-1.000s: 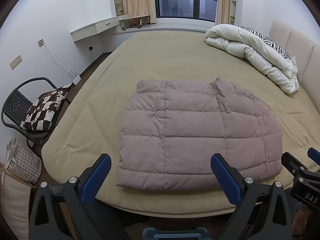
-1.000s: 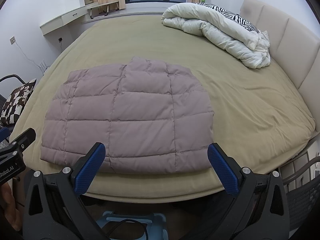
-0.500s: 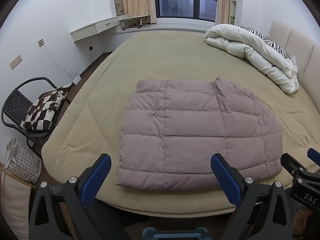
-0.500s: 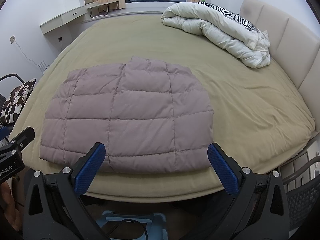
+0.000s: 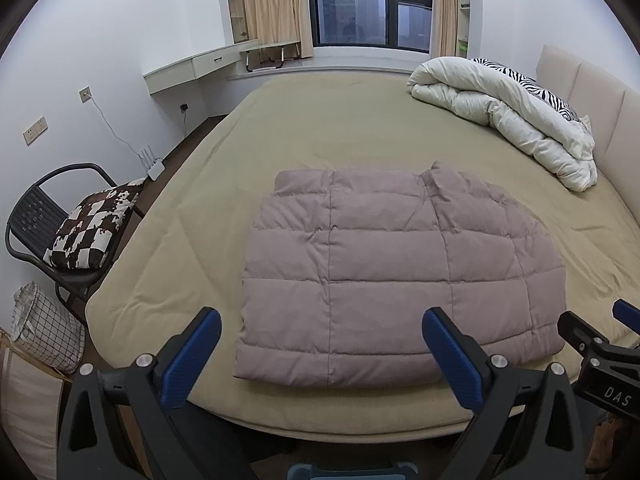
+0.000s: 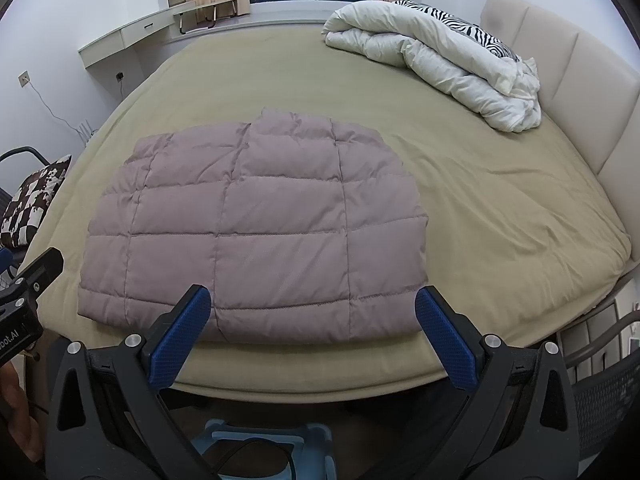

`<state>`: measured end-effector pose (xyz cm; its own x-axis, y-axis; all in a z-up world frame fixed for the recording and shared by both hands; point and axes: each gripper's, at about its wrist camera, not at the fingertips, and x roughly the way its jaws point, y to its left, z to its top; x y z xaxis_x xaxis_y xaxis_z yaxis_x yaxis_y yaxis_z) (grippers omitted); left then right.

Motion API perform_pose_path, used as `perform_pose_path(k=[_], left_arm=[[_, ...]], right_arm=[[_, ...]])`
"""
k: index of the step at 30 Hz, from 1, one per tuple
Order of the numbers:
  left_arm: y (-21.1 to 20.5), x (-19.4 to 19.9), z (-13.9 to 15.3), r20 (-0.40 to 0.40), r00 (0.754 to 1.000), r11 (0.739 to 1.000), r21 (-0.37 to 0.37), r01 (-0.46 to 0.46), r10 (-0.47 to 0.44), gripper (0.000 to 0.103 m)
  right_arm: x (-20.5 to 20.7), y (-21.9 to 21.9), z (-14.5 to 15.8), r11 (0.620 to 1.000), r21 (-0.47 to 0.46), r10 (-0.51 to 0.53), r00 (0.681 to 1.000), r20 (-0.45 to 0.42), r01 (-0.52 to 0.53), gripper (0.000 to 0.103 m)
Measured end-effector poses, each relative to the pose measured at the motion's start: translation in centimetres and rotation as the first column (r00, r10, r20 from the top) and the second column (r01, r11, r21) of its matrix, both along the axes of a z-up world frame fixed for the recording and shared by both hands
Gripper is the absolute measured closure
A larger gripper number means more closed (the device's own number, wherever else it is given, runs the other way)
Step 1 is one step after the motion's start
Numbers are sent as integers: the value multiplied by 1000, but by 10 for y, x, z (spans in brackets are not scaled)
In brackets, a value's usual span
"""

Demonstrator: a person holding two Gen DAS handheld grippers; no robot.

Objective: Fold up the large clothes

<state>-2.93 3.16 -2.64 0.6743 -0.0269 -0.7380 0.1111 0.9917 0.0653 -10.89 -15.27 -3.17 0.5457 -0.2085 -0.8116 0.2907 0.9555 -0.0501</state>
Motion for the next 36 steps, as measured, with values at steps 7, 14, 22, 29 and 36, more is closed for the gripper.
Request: perform_pose_path(k=[7,14,22,29,36], left_arm=[[-1,0,2,6,1000,1000,-3,3,-3,0],[-3,6,-5,-69,998,1000,-23,-2,1,1],[-7,4,-5,-67,998,1000,-4,4,-4,2],[-4,5,-5,-70,998,1000,-11,-5,4,2],[-4,5,-5,-72,997,1000,-14,-7,6,2]], right_arm=[[0,-1,-1,1000,0,0,1000,-2,0,0],[0,-1,-1,1000,0,0,1000,-3,0,0],[0,-3,-2,1000,1,1,1000,-6,-1,0],[0,-1,-3,1000,-2,0,1000,-8,0,0],[0,-1,-3,1000,-2,-1,1000,-10,1,0]])
